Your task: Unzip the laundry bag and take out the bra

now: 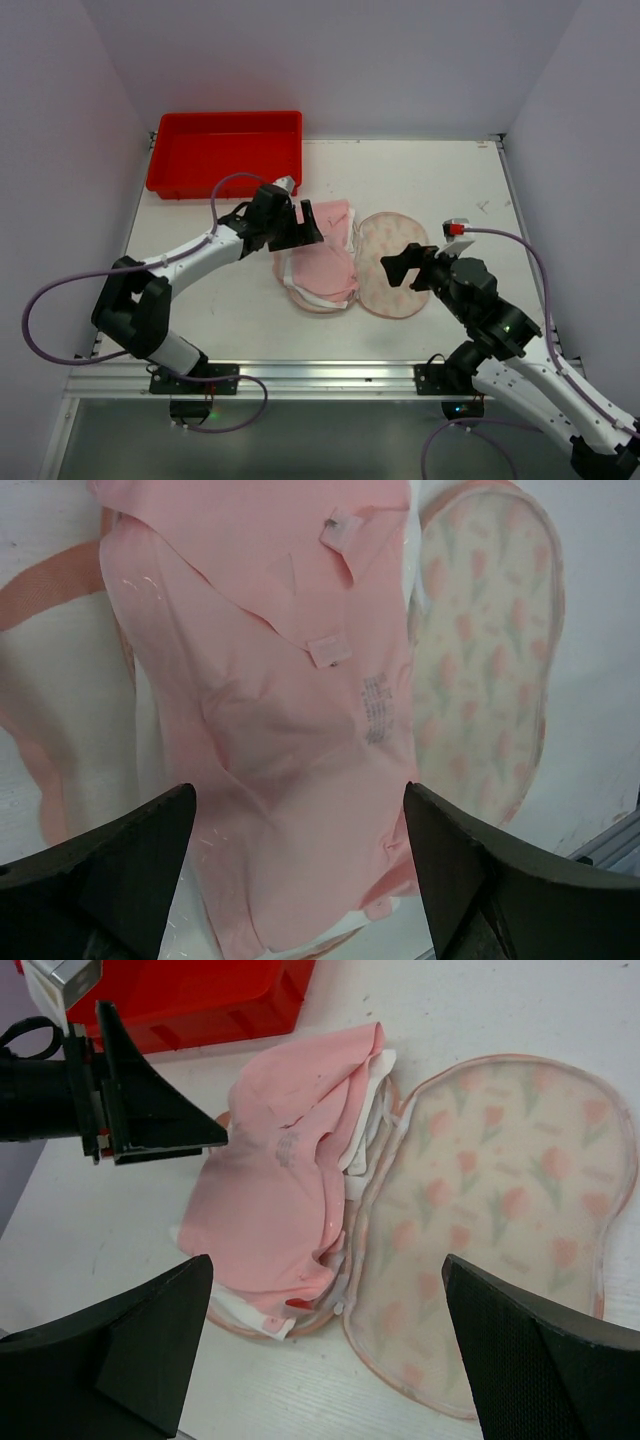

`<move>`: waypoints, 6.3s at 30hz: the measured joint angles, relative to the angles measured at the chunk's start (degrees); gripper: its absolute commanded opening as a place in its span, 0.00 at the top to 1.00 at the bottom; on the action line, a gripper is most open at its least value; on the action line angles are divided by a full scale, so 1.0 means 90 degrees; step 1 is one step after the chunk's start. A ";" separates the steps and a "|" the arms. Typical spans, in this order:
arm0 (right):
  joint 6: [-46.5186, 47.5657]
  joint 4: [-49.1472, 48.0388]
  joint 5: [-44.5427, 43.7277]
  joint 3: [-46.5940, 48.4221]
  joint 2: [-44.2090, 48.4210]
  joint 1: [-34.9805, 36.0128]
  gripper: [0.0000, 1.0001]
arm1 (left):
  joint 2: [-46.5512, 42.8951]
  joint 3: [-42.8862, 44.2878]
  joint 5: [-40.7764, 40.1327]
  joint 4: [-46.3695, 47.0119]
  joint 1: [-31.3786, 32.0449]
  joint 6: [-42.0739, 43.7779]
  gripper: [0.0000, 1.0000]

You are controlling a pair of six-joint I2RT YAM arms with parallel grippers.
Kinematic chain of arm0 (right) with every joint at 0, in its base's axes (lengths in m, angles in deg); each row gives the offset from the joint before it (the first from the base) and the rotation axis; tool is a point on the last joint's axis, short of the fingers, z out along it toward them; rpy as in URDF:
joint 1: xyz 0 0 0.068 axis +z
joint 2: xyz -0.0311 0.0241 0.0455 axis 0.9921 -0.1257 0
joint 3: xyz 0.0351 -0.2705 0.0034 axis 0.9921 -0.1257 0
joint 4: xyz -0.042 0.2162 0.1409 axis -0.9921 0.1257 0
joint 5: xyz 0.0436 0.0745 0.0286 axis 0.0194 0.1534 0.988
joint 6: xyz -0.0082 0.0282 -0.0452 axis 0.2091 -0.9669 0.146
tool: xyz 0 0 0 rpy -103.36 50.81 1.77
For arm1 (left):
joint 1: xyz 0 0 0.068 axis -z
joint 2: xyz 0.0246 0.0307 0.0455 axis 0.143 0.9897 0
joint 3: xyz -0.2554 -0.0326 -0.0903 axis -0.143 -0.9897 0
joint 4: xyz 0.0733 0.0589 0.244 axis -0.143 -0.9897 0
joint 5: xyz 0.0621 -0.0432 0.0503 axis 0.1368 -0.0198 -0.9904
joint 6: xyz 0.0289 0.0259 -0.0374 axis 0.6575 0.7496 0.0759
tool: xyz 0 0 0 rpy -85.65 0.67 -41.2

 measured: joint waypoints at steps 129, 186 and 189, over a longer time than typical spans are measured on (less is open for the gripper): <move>0.0044 -0.0355 0.0614 -0.0294 -0.0107 0.0000 0.01 | 0.0170 -0.0357 0.0595 0.0806 0.0185 -0.0345 1.00; -0.0226 -0.0631 0.1576 0.1265 -0.5115 0.1282 0.06 | 0.0017 -0.0602 0.0192 0.1122 0.0595 -0.0862 0.04; -0.0153 -0.0508 0.1523 0.1530 -0.5467 0.1440 0.07 | 0.0015 -0.0658 0.0158 0.1005 0.0512 -0.0821 0.04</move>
